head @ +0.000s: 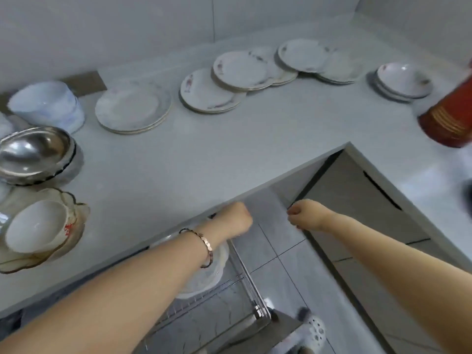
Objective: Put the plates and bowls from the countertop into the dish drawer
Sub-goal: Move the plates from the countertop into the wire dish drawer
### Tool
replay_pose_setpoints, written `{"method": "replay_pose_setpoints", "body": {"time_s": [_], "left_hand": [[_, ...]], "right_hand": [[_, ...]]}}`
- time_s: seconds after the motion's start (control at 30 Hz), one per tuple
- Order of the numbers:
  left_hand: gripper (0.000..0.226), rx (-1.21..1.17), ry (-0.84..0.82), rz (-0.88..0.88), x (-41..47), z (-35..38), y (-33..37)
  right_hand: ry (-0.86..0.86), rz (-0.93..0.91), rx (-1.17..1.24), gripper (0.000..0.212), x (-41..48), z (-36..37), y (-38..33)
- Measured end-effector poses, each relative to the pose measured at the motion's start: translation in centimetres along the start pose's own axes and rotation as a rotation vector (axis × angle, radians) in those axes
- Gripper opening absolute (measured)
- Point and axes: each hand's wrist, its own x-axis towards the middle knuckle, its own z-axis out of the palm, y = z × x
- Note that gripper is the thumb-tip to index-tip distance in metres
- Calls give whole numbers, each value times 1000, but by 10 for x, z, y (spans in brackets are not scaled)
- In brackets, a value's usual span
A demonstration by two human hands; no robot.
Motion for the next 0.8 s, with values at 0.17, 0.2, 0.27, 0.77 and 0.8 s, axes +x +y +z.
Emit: {"method": "replay_pose_setpoints", "body": {"time_s": [0.17,0.2,0.27,0.77,0.8], "left_hand": [[17,-49,49,108,30,14,153],[16,-81,49,105,36,19,182],[14,-129,52,107,48,26,234],[25,-248,141,159,155,10,423],[23,-257,142,151,171,3,424]], "right_hand": [[192,15,78,33,-21,-116,104],[230,19,105,33,-23,-137,125],[290,40,165,33,-24,-174,162],[364,98,348,15,80,-330,248],[349,87,339,13,96,-337,245]]}}
